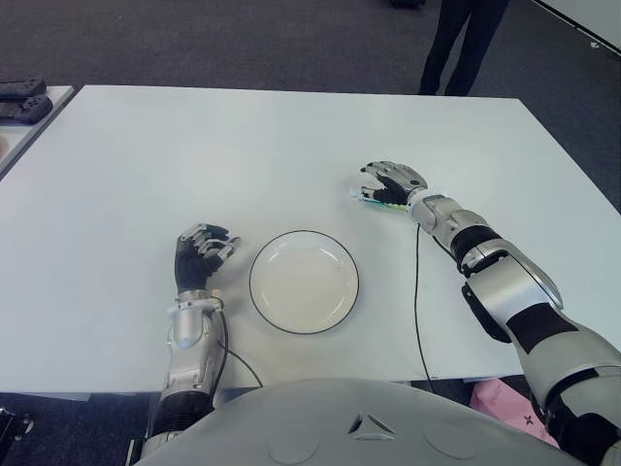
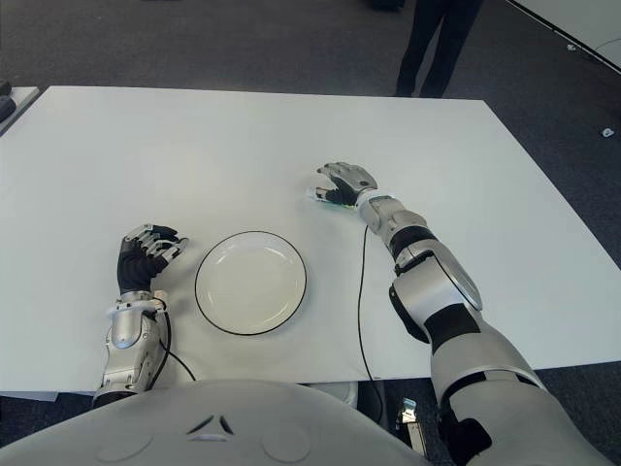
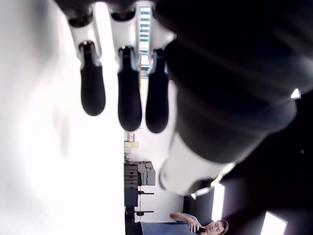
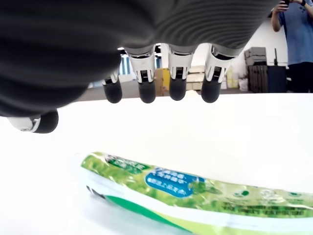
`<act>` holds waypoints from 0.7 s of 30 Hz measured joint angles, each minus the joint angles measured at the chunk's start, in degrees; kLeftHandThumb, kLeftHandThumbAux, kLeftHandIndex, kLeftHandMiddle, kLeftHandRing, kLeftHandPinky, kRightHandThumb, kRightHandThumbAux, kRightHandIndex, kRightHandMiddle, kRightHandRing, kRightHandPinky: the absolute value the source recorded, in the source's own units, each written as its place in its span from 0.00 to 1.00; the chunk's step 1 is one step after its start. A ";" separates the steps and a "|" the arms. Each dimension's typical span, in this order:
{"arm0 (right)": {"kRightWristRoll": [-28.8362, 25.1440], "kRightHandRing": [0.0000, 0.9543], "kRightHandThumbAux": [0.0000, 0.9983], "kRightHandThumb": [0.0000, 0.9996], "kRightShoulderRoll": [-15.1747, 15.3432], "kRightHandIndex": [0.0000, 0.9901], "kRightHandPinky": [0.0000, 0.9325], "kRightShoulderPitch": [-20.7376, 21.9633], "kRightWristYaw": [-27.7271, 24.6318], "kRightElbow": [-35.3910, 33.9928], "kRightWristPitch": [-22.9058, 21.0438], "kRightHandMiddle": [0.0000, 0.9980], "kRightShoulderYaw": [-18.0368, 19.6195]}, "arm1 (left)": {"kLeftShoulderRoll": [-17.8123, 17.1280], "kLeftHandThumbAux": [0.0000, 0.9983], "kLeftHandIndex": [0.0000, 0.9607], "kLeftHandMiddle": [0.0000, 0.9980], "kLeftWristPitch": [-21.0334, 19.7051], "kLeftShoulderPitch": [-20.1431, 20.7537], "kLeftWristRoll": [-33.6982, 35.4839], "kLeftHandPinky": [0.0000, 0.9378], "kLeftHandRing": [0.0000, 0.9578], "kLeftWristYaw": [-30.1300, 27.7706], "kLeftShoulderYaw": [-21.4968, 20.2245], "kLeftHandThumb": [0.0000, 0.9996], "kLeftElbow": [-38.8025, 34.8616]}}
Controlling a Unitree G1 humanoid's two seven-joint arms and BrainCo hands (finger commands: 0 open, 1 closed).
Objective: Put the toothpaste on the table into the plate.
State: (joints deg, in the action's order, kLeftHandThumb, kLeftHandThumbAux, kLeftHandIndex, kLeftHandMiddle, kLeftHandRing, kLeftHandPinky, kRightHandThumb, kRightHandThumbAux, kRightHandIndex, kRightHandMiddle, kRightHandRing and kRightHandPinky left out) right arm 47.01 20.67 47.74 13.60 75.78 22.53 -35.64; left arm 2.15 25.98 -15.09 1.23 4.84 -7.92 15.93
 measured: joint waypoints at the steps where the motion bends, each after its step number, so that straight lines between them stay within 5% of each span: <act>1: 0.03 0.00 0.15 0.57 -0.02 0.00 0.00 0.00 -0.09 0.15 -0.05 0.00 -0.24 | 0.00 1.00 0.57 0.51 -0.01 -0.05 -0.04 0.55 0.54 0.01 0.00 0.11 -0.06; 21: 1.11 0.00 0.15 0.56 -0.58 0.00 0.00 -1.00 -3.08 0.66 -0.30 0.00 -4.23 | -0.13 1.00 0.57 0.52 -0.97 -1.38 -0.13 0.55 0.55 0.68 0.00 0.07 -1.62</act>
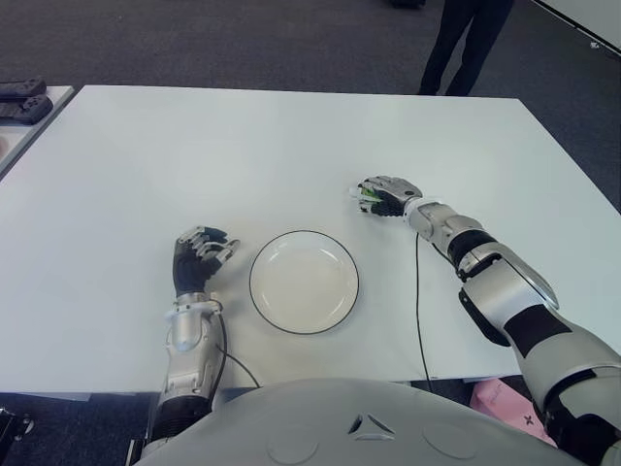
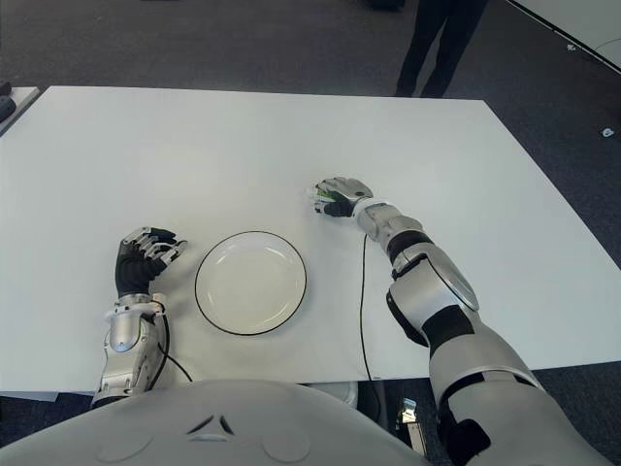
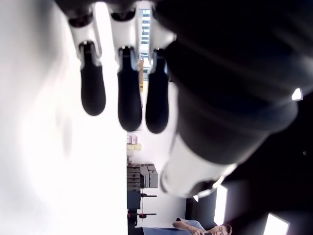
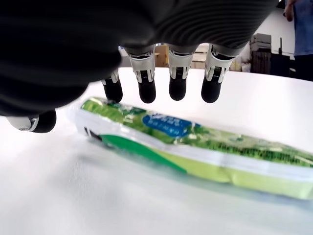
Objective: Put the toothpaste on the table into the plate.
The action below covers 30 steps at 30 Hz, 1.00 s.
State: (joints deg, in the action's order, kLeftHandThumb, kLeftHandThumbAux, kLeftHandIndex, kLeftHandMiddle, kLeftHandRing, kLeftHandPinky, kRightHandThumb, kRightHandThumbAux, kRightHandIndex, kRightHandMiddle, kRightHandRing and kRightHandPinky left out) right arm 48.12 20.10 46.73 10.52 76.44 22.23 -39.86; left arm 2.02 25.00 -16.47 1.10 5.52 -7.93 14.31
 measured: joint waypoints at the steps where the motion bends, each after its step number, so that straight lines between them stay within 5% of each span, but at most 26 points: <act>1: 0.00 0.00 0.15 0.56 0.01 0.00 0.00 -0.12 -0.21 0.00 0.00 0.00 -0.09 | -0.03 1.00 0.57 0.52 0.00 -0.10 0.01 0.54 0.55 0.00 0.00 0.07 -0.09; 30: -3.46 0.00 0.19 0.53 -0.42 0.00 0.00 -3.38 0.01 -0.06 -1.64 0.00 2.76 | -2.62 1.00 0.60 0.57 -1.18 -4.97 2.20 0.58 0.59 -3.73 -0.36 0.00 -4.62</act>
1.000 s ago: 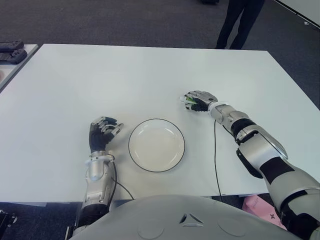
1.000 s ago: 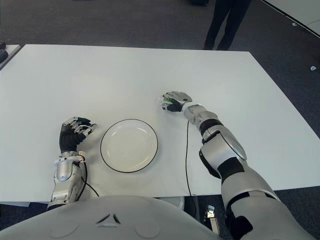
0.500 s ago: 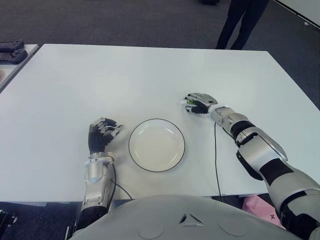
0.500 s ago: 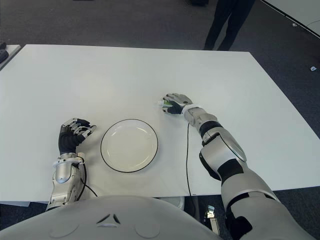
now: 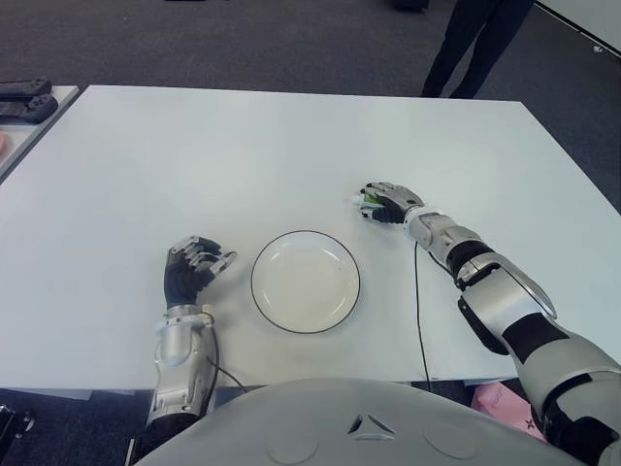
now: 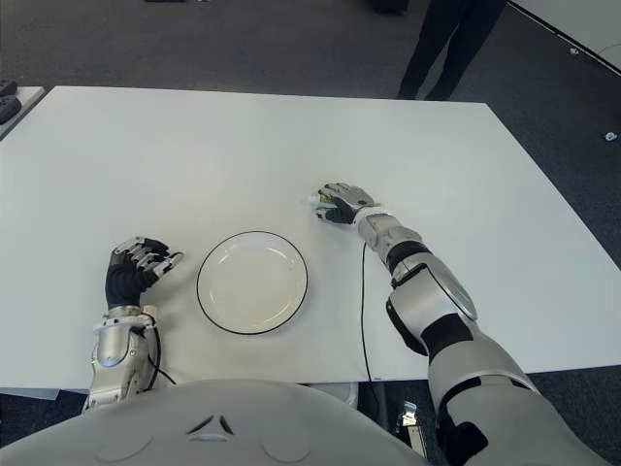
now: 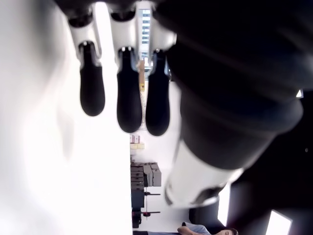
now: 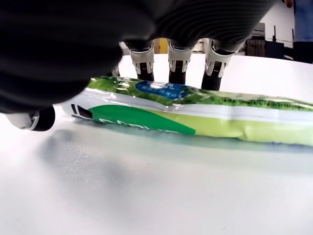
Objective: Put the toothpaste on the table into the plate.
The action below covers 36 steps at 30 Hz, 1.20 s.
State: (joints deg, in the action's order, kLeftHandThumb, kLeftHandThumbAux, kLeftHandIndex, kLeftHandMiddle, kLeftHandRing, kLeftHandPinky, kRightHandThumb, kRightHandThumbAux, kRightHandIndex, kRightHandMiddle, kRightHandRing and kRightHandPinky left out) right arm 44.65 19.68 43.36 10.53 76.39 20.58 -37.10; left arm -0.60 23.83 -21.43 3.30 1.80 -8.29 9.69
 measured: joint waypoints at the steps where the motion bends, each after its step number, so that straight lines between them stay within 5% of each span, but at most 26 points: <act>1: -0.17 0.00 0.20 0.53 0.00 0.00 0.00 -0.12 0.00 -0.06 0.00 0.00 0.15 | -0.22 1.00 0.60 0.57 -0.23 -0.08 0.20 0.58 0.60 -0.29 -0.10 0.00 -0.11; 13: -3.53 0.00 0.25 0.49 -0.02 0.00 0.01 -1.93 0.00 -0.63 0.26 0.00 3.24 | -0.50 1.00 0.60 0.55 -2.09 -1.79 1.15 0.56 0.57 -1.00 -0.35 0.01 -2.31; 19: -4.55 0.01 0.34 0.48 -0.02 0.01 0.13 -2.72 0.00 -0.88 0.42 0.00 4.63 | -0.09 1.00 0.60 0.55 -2.12 -2.23 1.12 0.56 0.57 -0.99 -0.37 0.01 -2.75; 25: -5.87 0.32 0.46 0.59 0.00 0.32 0.41 -3.27 0.48 -1.21 0.60 0.27 6.34 | -0.02 1.00 0.59 0.54 -2.77 -2.24 1.09 0.55 0.56 -0.98 -0.37 0.00 -3.11; 27: -6.32 0.37 0.58 0.65 0.08 0.38 0.44 -3.55 1.04 -1.26 1.01 0.33 6.92 | 0.06 1.00 0.59 0.54 -2.90 -2.27 1.07 0.55 0.56 -0.93 -0.38 0.00 -3.24; 32: -6.88 0.53 0.68 0.71 0.49 0.43 0.55 -4.14 2.97 -1.35 2.20 0.51 7.71 | 0.23 1.00 0.58 0.54 -3.00 -2.32 1.06 0.55 0.56 -0.72 -0.38 0.00 -3.46; 36: -6.83 0.74 0.70 0.72 0.75 0.44 0.77 -4.70 5.30 -1.36 3.02 0.69 7.83 | 0.19 1.00 0.59 0.55 -3.10 -2.24 1.07 0.57 0.58 -0.71 -0.40 0.00 -3.49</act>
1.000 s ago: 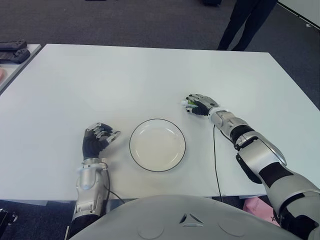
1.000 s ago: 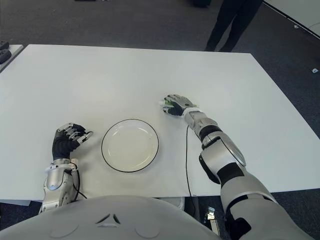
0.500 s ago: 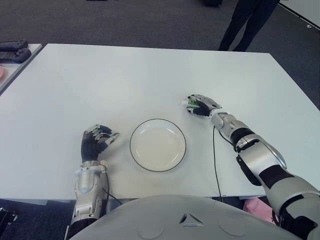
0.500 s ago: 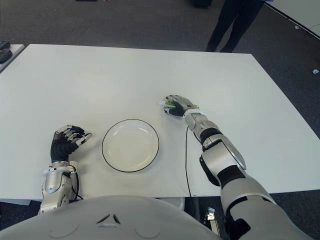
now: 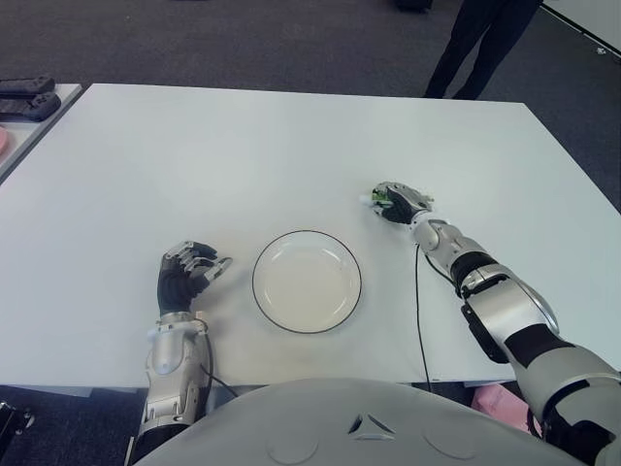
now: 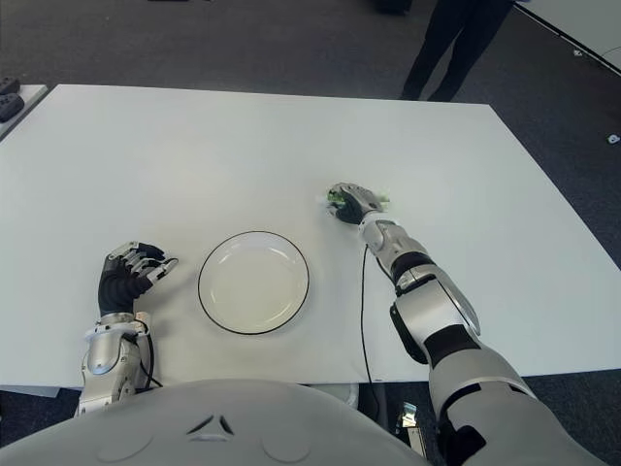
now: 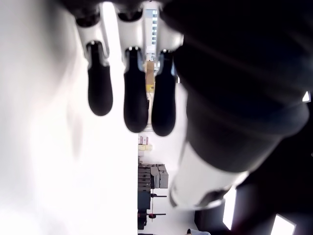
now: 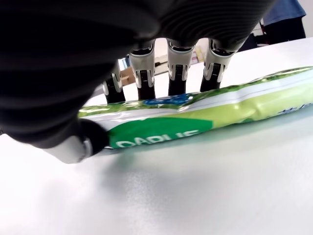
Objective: Put the toothpaste on the table into the plate.
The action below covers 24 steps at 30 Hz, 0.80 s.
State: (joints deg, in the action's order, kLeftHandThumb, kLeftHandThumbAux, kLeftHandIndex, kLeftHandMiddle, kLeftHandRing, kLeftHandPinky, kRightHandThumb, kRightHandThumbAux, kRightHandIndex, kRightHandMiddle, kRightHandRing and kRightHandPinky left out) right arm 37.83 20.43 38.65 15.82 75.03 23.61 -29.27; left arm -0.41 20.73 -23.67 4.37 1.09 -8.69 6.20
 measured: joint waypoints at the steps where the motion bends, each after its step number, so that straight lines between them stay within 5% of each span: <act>1: 0.02 0.76 0.70 0.72 0.02 0.44 0.78 -0.12 0.75 -0.01 0.20 0.71 0.00 | -0.03 1.00 0.59 0.55 -0.02 0.03 0.00 0.57 0.58 0.00 0.00 0.00 0.00; 7: 0.26 0.84 0.71 0.72 0.40 0.45 0.87 -1.11 5.35 -0.56 1.72 0.81 -0.11 | -0.11 1.00 0.59 0.55 -0.12 0.13 -0.01 0.56 0.57 0.00 -0.03 0.00 0.00; 24: 0.45 0.88 0.72 0.72 1.10 0.44 0.91 -2.36 10.60 -1.74 3.93 0.86 -0.89 | -0.10 1.00 0.58 0.54 -0.68 0.26 -0.12 0.56 0.57 0.31 -0.09 0.00 -0.24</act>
State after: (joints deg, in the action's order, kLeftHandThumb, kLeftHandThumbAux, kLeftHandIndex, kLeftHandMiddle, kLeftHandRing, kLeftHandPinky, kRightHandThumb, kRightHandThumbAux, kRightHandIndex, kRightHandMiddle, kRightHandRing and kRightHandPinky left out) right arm 38.27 21.53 36.29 26.42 73.29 27.54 -30.15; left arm -0.51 20.06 -23.41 4.25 1.40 -8.78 5.95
